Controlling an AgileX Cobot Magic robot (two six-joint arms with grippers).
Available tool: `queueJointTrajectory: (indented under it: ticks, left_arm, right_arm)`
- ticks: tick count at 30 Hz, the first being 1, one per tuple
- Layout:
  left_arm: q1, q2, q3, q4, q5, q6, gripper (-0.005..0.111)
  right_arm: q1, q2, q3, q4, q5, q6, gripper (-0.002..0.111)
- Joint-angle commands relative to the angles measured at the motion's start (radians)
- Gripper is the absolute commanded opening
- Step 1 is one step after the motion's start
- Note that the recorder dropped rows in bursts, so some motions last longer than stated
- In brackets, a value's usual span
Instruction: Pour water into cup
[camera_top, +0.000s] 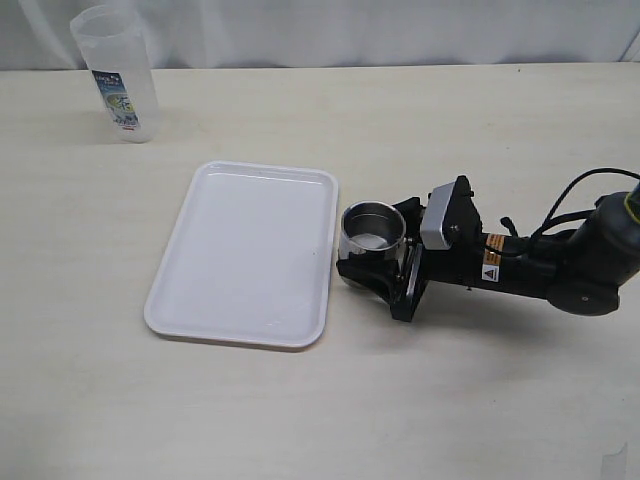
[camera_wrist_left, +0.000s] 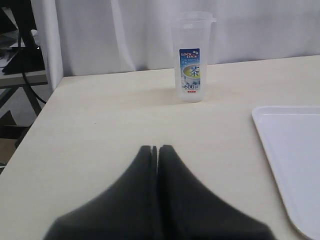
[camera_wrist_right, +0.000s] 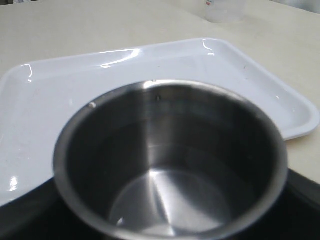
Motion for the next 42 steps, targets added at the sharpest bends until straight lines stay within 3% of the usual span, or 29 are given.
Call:
queueJointTrajectory:
  ticks: [1,42]
  left_arm:
    - [0.0,-0.002,0.002,-0.005,-0.001,-0.003,0.0]
    - [0.0,-0.002,0.002,-0.026,-0.002,-0.003,0.0]
  right_arm:
    - [0.001,-0.001,-0.001,0.007,-0.005,-0.001,0.004]
    - [0.001,-0.001,-0.001,0.007,-0.005,-0.001,0.004]
